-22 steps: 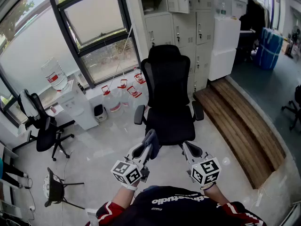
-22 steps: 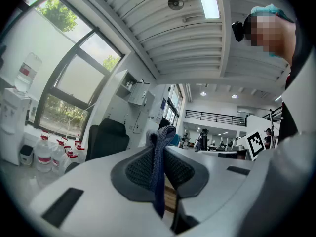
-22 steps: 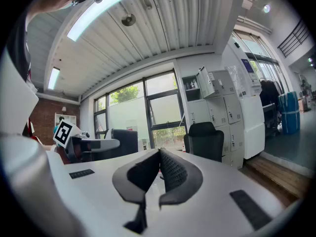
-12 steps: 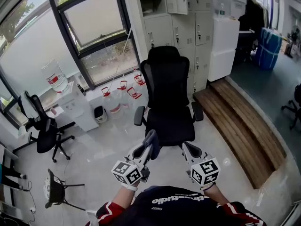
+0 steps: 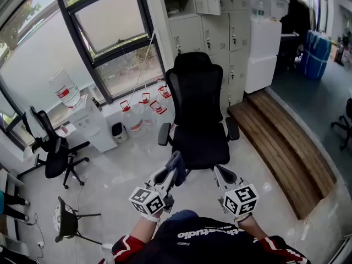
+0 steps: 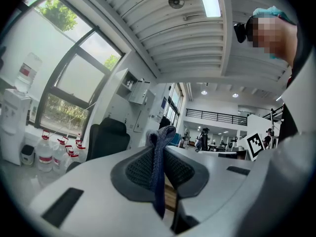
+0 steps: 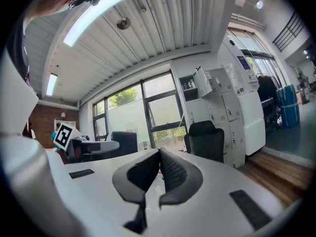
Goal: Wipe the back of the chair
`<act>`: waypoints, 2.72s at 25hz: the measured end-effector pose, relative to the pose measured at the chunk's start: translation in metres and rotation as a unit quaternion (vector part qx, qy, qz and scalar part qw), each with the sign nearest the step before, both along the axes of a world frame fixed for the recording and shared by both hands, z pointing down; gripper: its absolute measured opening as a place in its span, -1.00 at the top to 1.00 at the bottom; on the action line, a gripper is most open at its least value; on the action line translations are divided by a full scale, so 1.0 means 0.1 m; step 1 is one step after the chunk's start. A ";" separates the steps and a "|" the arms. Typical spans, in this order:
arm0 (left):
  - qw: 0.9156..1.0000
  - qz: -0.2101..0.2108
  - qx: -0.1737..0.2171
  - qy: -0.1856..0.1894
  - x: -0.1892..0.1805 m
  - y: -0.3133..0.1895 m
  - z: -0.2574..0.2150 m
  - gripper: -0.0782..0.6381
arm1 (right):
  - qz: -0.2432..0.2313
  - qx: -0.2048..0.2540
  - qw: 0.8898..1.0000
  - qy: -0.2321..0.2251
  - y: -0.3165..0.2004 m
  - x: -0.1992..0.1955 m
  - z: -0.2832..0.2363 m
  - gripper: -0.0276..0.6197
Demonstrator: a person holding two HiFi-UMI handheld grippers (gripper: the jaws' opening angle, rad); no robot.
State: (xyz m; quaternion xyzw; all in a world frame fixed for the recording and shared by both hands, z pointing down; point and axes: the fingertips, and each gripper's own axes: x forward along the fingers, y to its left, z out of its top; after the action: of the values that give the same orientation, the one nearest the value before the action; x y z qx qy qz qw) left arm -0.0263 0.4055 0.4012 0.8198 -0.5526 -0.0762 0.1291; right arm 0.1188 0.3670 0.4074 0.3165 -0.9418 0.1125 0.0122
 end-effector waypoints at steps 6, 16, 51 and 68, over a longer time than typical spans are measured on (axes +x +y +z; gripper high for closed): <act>1.000 -0.008 0.001 -0.005 -0.03 -0.10 -0.02 0.62 | 0.005 -0.009 1.000 -0.003 -0.07 0.09 0.07 0.88; 1.000 -0.015 -0.021 0.001 -0.12 -0.29 0.13 0.62 | -0.003 -0.034 0.999 0.007 -0.26 0.00 0.25 0.88; 0.998 -0.024 0.013 0.055 -2.36 -3.26 -0.16 0.62 | 0.006 -0.010 0.998 0.056 -3.43 -2.11 -0.25 0.87; 0.997 -0.052 -0.006 0.061 -2.91 -4.00 0.05 0.62 | -0.008 -0.029 0.997 0.066 -4.10 -2.52 -0.09 0.87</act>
State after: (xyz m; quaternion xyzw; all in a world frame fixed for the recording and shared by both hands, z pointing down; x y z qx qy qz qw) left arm -0.3176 0.0051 0.4060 0.7831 -0.5859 -0.1297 0.1633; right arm -0.1336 -0.0434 0.3979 0.3153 -0.9377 0.1187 0.0848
